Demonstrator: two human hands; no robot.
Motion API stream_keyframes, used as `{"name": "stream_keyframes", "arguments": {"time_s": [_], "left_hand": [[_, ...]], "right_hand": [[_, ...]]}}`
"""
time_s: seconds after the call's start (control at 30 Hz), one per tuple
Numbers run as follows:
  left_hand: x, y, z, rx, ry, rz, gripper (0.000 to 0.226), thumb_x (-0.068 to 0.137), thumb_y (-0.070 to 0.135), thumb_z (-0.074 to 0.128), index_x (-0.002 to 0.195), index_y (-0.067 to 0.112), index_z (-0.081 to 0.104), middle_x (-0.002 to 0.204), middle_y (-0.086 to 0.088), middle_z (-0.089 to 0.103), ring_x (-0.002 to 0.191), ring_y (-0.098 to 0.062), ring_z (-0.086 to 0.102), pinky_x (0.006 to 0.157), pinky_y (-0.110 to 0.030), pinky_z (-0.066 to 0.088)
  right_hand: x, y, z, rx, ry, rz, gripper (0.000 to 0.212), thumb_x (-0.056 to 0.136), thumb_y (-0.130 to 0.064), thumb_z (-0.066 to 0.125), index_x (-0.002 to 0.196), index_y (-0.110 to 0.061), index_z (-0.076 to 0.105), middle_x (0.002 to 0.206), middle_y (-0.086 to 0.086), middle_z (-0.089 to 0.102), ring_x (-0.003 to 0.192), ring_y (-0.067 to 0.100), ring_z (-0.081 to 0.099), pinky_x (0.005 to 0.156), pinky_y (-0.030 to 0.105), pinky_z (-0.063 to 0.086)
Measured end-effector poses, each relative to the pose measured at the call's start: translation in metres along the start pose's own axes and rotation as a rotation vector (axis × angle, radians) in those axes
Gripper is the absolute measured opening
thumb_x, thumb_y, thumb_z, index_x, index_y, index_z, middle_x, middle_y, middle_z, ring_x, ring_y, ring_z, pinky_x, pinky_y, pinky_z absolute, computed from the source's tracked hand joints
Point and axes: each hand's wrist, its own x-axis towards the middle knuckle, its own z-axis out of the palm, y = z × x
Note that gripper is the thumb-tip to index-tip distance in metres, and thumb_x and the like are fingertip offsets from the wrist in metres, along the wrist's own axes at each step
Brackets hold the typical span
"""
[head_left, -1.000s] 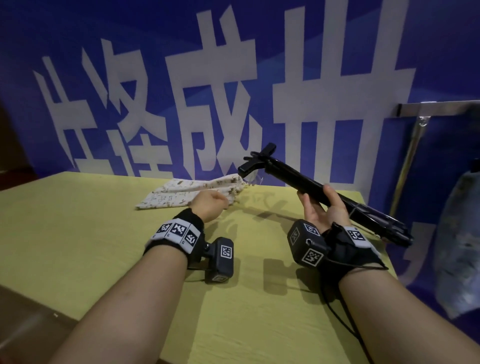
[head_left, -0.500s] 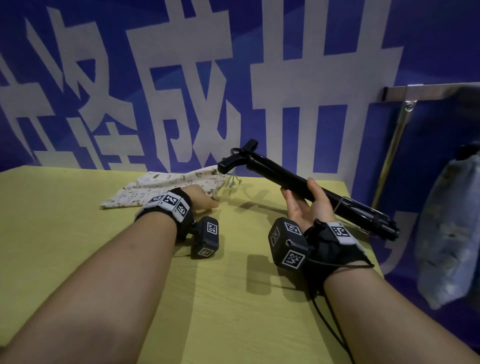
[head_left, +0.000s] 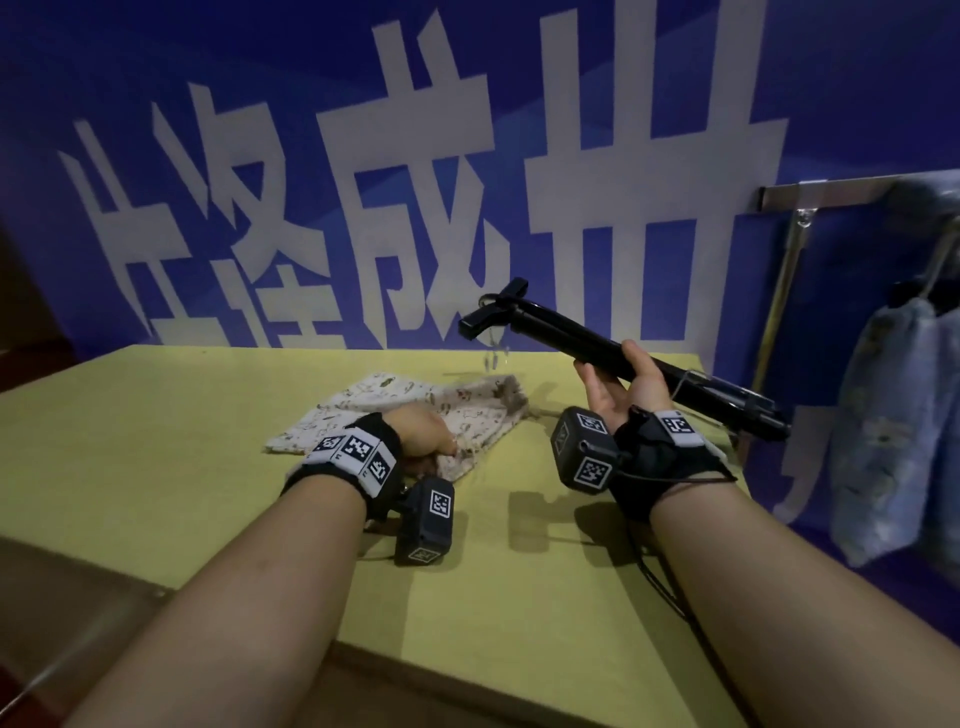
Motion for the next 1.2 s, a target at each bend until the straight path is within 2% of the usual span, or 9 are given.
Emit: {"name": "stream_keyframes", "arguments": {"time_s": [0.13,0.27,0.3,0.33,0.4,0.63,0.77,0.93,1.2], "left_hand": [[-0.027,0.014,0.003,-0.087,-0.112,0.01,0.024,0.095,0.03,0.062,0.089,0.008,0.068,0.073,-0.005,0.07,0.064,-0.02,0.062,0.065,-0.029,0.05],[-0.045,0.04,0.007,0.124,0.092,0.141,0.039,0.089,0.049,0.065,0.091,0.01,0.066,0.09,-0.011,0.062,0.075,-0.023,0.058,0.063,-0.027,0.044],[-0.047,0.049,0.011,0.133,0.098,0.157,0.043,0.088,0.047,0.066,0.099,0.006,0.068,0.09,-0.003,0.045,0.084,-0.027,0.063,0.069,-0.029,0.048],[-0.046,0.053,0.015,0.141,0.075,0.154,0.051,0.089,0.045,0.066,0.117,0.001,0.065,0.137,-0.007,0.049,0.101,-0.031,0.064,0.081,-0.031,0.049],[-0.04,0.056,0.022,0.244,0.012,0.103,0.067,0.089,0.047,0.066,0.135,0.001,0.051,0.14,-0.014,0.054,0.12,-0.031,0.056,0.088,-0.028,0.043],[-0.025,0.057,0.031,0.127,0.174,0.051,0.022,0.094,0.012,0.056,0.072,0.01,0.052,0.076,-0.006,0.055,0.081,-0.024,0.056,0.072,-0.032,0.049],[-0.029,0.051,0.015,-0.252,0.253,0.086,0.021,0.096,0.005,0.046,0.078,0.015,0.047,0.08,-0.012,0.057,0.071,-0.029,0.06,0.075,-0.041,0.059],[-0.051,0.049,-0.004,-0.57,0.187,0.14,0.025,0.099,-0.002,0.037,0.089,0.014,0.054,0.082,-0.009,0.054,0.063,-0.02,0.055,0.046,-0.023,0.053],[-0.047,0.038,-0.012,-0.696,0.295,0.179,0.008,0.093,0.007,0.061,0.099,0.003,0.065,0.088,-0.011,0.06,0.074,-0.022,0.059,0.07,-0.034,0.055]], "right_hand": [[-0.026,-0.009,0.004,-0.006,-0.035,-0.011,0.025,0.087,-0.012,0.067,0.107,-0.002,0.056,0.119,0.028,0.06,0.112,0.039,0.059,0.089,0.041,0.055],[-0.049,-0.026,0.0,-0.015,-0.052,-0.038,0.028,0.085,-0.012,0.069,0.109,-0.004,0.056,0.114,0.028,0.063,0.105,0.04,0.063,0.077,0.041,0.058],[-0.054,-0.031,-0.001,-0.022,-0.06,-0.046,0.028,0.085,-0.012,0.069,0.109,-0.004,0.056,0.114,0.028,0.063,0.105,0.04,0.063,0.075,0.041,0.059],[-0.058,-0.034,-0.003,-0.028,-0.064,-0.048,0.028,0.085,-0.012,0.069,0.108,-0.004,0.056,0.114,0.028,0.063,0.105,0.04,0.063,0.074,0.04,0.059],[-0.066,-0.042,-0.006,-0.035,-0.065,-0.053,0.029,0.086,-0.013,0.068,0.11,-0.004,0.055,0.115,0.027,0.063,0.105,0.039,0.063,0.072,0.038,0.06],[-0.082,-0.069,-0.012,-0.027,-0.078,-0.08,0.025,0.087,-0.012,0.066,0.108,-0.005,0.054,0.114,0.027,0.062,0.104,0.04,0.063,0.089,0.043,0.054],[-0.085,-0.067,-0.006,-0.016,-0.095,-0.084,0.031,0.085,-0.013,0.069,0.112,-0.007,0.054,0.112,0.028,0.063,0.101,0.04,0.066,0.084,0.043,0.056],[-0.09,-0.058,0.005,0.005,-0.127,-0.079,0.042,0.085,-0.015,0.069,0.123,-0.007,0.054,0.111,0.029,0.062,0.099,0.04,0.066,0.082,0.043,0.057],[-0.095,-0.058,0.003,-0.006,-0.1,-0.102,0.044,0.084,-0.021,0.069,0.123,-0.009,0.052,0.114,0.025,0.063,0.099,0.038,0.067,0.083,0.038,0.057]]}}
